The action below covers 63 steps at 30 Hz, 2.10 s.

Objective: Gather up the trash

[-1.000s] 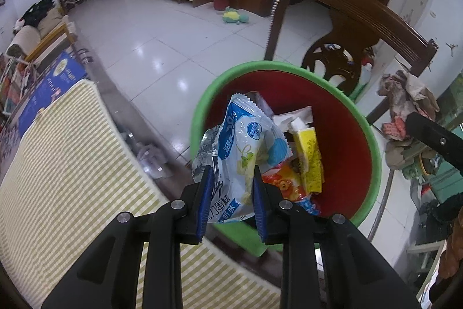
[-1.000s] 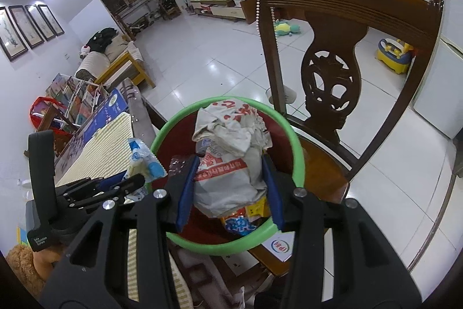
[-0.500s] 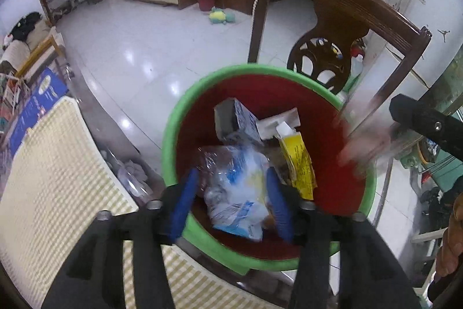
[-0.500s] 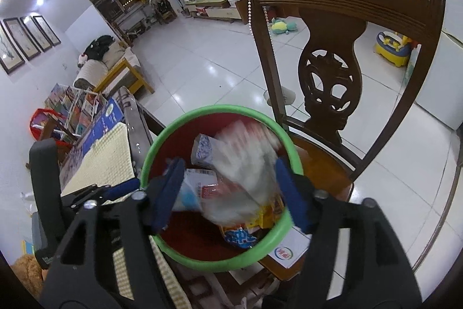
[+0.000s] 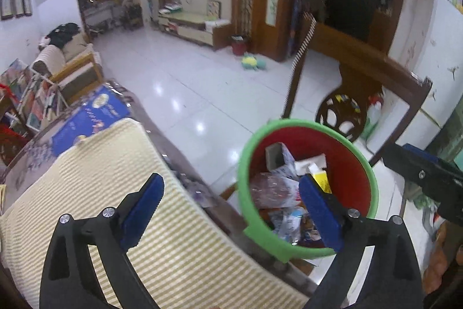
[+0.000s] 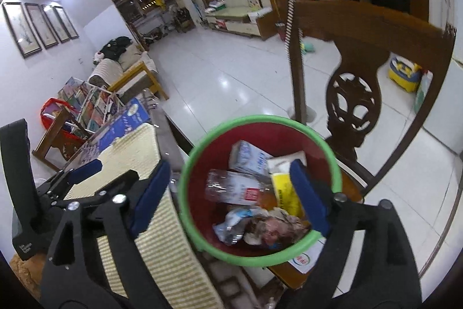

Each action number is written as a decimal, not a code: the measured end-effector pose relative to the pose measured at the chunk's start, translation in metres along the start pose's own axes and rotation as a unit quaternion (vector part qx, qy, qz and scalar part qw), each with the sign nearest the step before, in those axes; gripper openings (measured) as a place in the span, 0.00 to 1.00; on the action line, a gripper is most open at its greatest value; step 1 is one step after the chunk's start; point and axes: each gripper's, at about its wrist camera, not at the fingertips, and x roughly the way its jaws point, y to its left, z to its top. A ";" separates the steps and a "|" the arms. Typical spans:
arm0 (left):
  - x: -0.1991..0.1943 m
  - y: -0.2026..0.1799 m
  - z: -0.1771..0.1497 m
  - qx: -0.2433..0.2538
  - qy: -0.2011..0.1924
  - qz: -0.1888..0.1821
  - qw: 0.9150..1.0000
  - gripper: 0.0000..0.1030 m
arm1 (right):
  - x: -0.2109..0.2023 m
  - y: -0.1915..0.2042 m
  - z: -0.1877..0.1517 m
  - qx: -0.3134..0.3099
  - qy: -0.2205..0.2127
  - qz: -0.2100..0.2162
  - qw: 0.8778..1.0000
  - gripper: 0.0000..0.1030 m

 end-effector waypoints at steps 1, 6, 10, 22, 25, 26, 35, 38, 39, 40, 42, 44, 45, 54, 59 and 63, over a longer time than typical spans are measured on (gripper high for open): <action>-0.011 0.010 -0.003 -0.006 -0.013 0.006 1.000 0.92 | -0.002 0.005 -0.001 -0.003 -0.004 0.002 1.000 0.88; -0.057 0.050 -0.020 -0.017 -0.078 0.024 0.996 0.92 | -0.017 0.057 -0.018 -0.035 -0.046 0.011 0.998 0.95; -0.091 0.080 -0.039 -0.021 -0.120 0.040 0.992 0.92 | -0.028 0.107 -0.037 -0.065 -0.076 0.016 0.995 0.95; -0.157 0.170 -0.085 -0.040 -0.153 0.095 0.983 0.92 | -0.040 0.219 -0.090 -0.120 -0.105 -0.014 0.987 0.95; -0.169 0.186 -0.092 -0.049 -0.158 0.094 0.982 0.92 | -0.047 0.233 -0.099 -0.122 -0.118 -0.010 0.985 0.95; -0.171 0.189 -0.094 -0.051 -0.160 0.096 0.981 0.92 | -0.048 0.236 -0.102 -0.119 -0.121 -0.007 0.986 0.95; -0.192 0.205 -0.110 -0.078 -0.189 0.107 0.973 0.92 | -0.058 0.251 -0.114 -0.117 -0.153 -0.001 0.981 0.95; -0.199 0.203 -0.114 -0.080 -0.213 0.132 0.965 0.92 | -0.060 0.253 -0.117 -0.112 -0.164 0.010 0.980 0.95; -0.202 0.203 -0.115 -0.080 -0.220 0.140 0.962 0.92 | -0.060 0.253 -0.118 -0.107 -0.162 0.011 0.981 0.95; -0.203 0.202 -0.116 -0.080 -0.222 0.143 0.961 0.92 | -0.059 0.252 -0.119 -0.101 -0.159 0.012 0.982 0.95; -0.204 0.202 -0.117 -0.085 -0.222 0.141 0.961 0.92 | -0.057 0.251 -0.120 -0.083 -0.152 0.009 0.985 0.95; -0.205 0.203 -0.120 -0.093 -0.221 0.137 0.961 0.92 | -0.054 0.248 -0.120 -0.069 -0.147 -0.008 0.987 0.95; -0.205 0.204 -0.121 -0.097 -0.220 0.138 0.961 0.92 | -0.054 0.249 -0.121 -0.068 -0.146 -0.011 0.987 0.95; -0.204 0.212 -0.126 -0.118 -0.209 0.137 0.961 0.92 | -0.056 0.253 -0.125 -0.095 -0.156 -0.025 0.983 0.95; -0.203 0.211 -0.127 -0.116 -0.205 0.134 0.963 0.92 | -0.055 0.250 -0.125 -0.090 -0.148 -0.027 0.984 0.95; -0.202 0.211 -0.126 -0.116 -0.201 0.133 0.964 0.92 | -0.054 0.249 -0.125 -0.088 -0.144 -0.027 0.985 0.95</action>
